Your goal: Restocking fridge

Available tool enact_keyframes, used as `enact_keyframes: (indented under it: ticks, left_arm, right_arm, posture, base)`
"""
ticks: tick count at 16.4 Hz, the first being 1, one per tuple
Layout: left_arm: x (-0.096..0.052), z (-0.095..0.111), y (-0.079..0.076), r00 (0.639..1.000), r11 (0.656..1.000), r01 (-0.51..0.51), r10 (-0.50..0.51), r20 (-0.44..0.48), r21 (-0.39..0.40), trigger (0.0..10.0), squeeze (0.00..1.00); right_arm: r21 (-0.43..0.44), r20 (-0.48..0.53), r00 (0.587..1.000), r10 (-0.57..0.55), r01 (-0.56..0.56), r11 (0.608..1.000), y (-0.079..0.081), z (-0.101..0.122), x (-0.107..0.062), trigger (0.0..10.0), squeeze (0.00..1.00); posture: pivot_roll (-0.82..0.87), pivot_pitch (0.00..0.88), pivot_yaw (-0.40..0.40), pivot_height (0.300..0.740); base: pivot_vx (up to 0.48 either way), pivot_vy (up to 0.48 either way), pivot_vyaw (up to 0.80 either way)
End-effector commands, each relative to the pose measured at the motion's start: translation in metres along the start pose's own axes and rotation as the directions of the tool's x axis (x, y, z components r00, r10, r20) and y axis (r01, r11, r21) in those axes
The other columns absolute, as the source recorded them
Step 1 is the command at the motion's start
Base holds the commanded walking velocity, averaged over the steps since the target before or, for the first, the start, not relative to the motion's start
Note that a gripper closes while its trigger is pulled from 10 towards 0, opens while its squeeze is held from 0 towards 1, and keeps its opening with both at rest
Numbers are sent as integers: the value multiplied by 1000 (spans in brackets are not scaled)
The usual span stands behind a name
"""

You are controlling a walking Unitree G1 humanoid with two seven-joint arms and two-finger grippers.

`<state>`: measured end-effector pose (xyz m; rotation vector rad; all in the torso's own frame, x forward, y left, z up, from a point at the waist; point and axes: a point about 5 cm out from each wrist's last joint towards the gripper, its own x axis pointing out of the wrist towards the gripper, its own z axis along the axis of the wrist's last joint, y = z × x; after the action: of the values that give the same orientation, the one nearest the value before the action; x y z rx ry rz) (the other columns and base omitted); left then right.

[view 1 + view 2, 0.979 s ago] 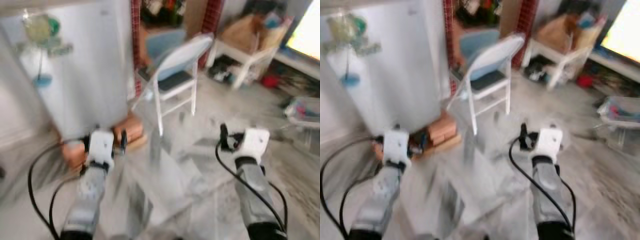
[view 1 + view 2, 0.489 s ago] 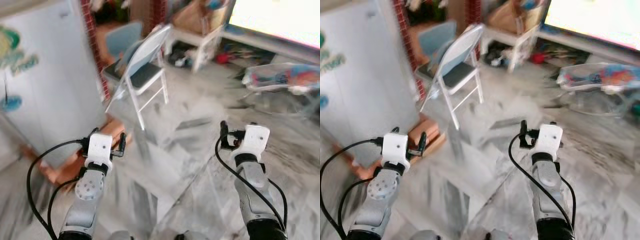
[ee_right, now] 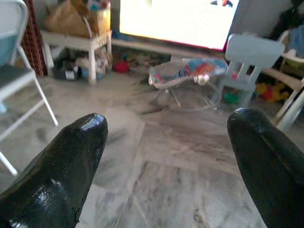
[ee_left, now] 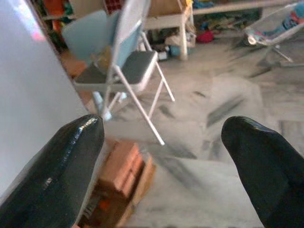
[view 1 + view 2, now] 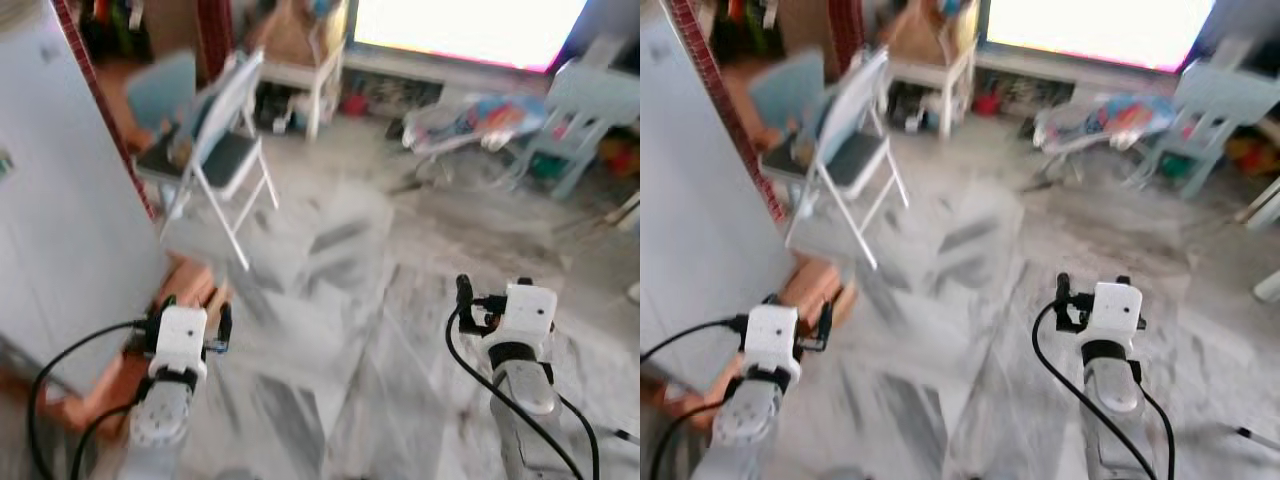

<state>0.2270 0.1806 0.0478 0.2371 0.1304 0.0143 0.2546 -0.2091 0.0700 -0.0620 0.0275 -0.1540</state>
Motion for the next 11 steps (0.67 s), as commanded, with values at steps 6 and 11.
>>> enact_keyframes:
  ticks: [6,11]
  left_arm:
    - [1,-2,3,999,999,-39,40,-21,22,10000,0]
    - [6,4,-8,1000,1000,-16,16,-13,-2,10000,0]
  right_arm:
    - [40,14,1000,28,-29,999,10,9,8,10000,0]
    - [25,23,999,49,-50,998,15,10,11,10000,0]
  posture:
    - [87,50,-47,740]
    - [92,49,-47,740]
  base:
    - [0,465,0]
    - [0,480,0]
